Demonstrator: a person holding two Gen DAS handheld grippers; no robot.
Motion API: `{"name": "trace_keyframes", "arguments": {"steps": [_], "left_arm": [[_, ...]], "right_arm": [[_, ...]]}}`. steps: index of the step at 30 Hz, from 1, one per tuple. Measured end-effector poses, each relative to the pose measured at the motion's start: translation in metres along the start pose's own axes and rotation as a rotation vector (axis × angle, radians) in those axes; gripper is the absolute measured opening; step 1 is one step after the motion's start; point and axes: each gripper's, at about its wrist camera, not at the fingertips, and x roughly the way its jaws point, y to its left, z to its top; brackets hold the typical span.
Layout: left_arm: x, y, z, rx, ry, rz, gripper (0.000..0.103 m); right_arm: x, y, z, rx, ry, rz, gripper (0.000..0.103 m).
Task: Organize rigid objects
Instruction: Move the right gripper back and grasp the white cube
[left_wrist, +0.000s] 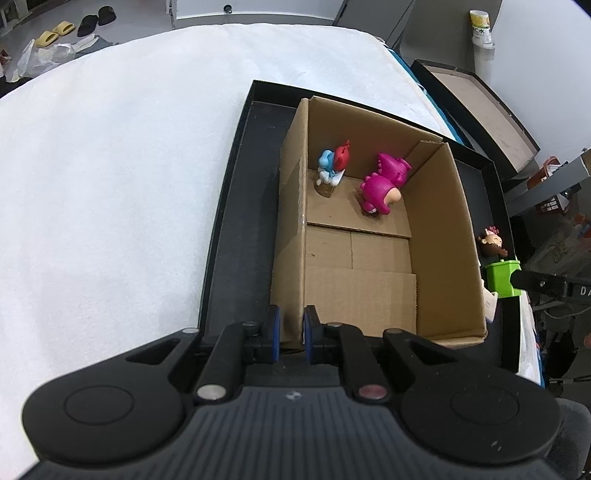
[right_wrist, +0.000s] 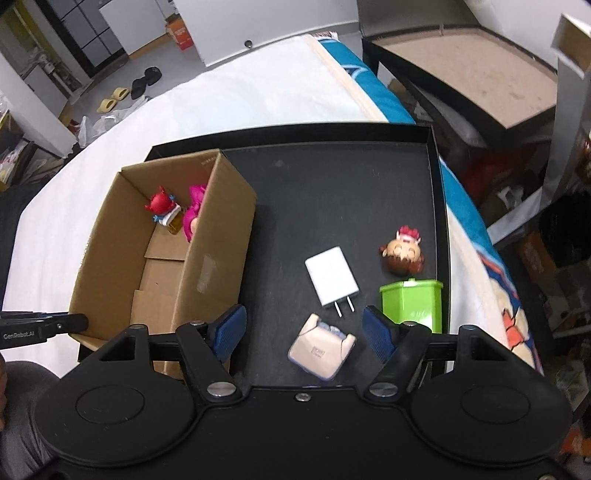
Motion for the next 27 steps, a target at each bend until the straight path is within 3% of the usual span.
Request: {"name": "trace_keyframes", "arguments": {"steps": [22, 27], "left_arm": [[0.001, 0.002, 0.001, 0.013, 0.008, -0.016, 0.011], [0.0, 0.0, 0.0, 0.017, 0.002, -0.01, 0.011]], "right_arm": [[0.057, -0.001, -0.021, 0.098, 0.107, -0.125, 0.068], [0.063, -0.006, -0.028, 0.118, 0.139, -0.139, 0.056]]}}
